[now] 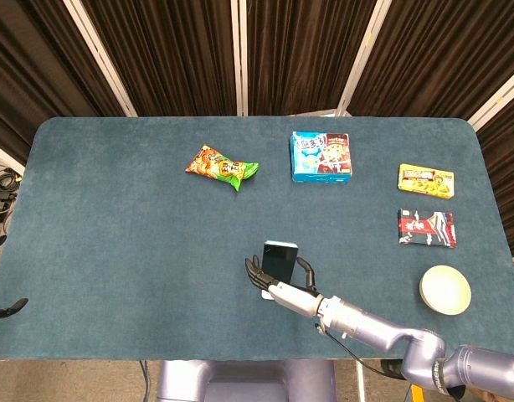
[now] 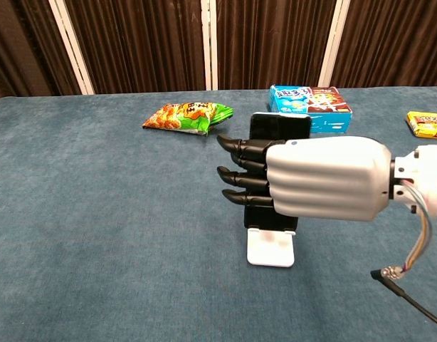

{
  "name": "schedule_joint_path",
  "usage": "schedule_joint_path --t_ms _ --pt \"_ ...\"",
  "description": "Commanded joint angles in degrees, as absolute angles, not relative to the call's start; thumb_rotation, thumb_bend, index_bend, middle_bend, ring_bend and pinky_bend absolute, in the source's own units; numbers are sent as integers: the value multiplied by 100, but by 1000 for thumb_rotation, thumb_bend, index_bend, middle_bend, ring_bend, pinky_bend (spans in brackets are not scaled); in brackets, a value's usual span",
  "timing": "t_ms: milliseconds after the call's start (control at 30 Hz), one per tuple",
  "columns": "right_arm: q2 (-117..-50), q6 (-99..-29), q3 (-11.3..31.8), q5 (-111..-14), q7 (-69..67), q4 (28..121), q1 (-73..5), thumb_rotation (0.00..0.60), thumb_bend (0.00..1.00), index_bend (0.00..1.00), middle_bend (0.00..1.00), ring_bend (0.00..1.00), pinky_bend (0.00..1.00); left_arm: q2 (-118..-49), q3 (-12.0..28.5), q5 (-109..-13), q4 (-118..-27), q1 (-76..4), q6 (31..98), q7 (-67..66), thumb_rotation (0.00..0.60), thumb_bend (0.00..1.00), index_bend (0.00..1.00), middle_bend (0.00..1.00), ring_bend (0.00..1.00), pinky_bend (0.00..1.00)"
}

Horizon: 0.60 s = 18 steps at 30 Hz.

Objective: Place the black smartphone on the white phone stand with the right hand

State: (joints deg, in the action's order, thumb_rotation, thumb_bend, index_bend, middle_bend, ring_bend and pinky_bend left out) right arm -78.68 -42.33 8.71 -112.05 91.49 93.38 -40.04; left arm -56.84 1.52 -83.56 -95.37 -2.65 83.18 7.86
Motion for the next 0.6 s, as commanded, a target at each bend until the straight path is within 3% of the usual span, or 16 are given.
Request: schedule_joint_path --t_ms 33,367,533,600 --pt "-7843 -4281 861 -11186 9135 9359 -3968 600 466 0 147 197 123 -5686 145 -8364 -9541 -268 8312 782 600 0 0 0 0 0" --pt "-7379 -5030 784 -11202 8673 9738 -3609 600 465 0 147 197 130 -5676 127 -8397 -9547 -250 8343 799 600 0 0 0 0 0" --pt "-6894 -6159 644 -11619 7292 9728 -3452 600 438 2 162 216 160 -5667 117 -8437 -9554 -228 8394 820 600 0 0 0 0 0" --pt "-6787 -6664 599 -11759 6568 9510 -3420 600 383 8 153 218 161 -5665 113 -8449 -9560 -222 8406 820 600 0 0 0 0 0"
